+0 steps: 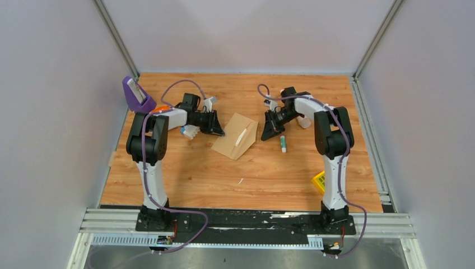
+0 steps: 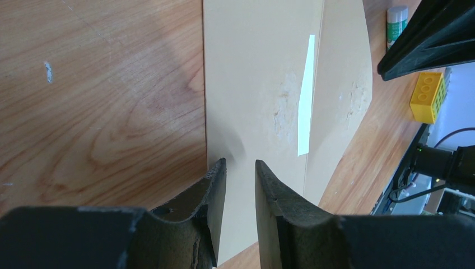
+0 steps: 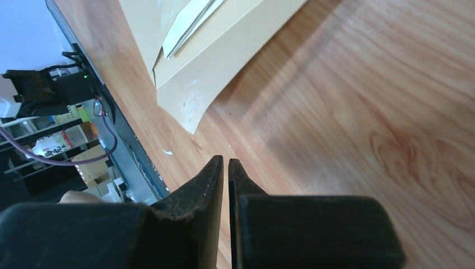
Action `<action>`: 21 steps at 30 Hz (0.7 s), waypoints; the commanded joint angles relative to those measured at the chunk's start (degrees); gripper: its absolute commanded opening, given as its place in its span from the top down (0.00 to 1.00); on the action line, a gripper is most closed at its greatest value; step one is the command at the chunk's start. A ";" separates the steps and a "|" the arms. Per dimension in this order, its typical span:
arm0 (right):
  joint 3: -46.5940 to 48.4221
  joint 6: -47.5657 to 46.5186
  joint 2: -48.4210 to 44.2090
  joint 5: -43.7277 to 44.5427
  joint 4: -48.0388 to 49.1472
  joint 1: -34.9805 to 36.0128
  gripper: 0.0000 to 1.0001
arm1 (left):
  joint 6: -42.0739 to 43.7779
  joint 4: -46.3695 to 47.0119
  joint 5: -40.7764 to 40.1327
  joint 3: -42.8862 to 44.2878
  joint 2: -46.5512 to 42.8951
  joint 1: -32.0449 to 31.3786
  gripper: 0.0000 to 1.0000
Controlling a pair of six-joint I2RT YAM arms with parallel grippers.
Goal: Place the letter into the envelope and seal it
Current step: Seal the envelope flap on the envelope.
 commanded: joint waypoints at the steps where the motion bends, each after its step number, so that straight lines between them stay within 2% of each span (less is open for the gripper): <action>1: 1.73 4.02 2.26 3.29 6.00 2.30 0.90 | 0.11 0.10 -2.01 -1.21 -0.26 -0.49 0.66; 7: 2.86 5.16 5.22 4.52 7.54 4.66 0.91 | 0.09 0.25 -1.86 -1.26 -0.57 -0.49 0.66; 14: 5.27 5.12 4.93 -4.75 8.29 5.21 0.91 | 0.08 0.36 -1.79 -1.33 -0.16 -0.49 0.66; 21: 7.19 5.71 5.66 -7.57 8.41 6.36 0.91 | 0.08 0.37 -1.81 -1.14 0.33 -0.49 0.66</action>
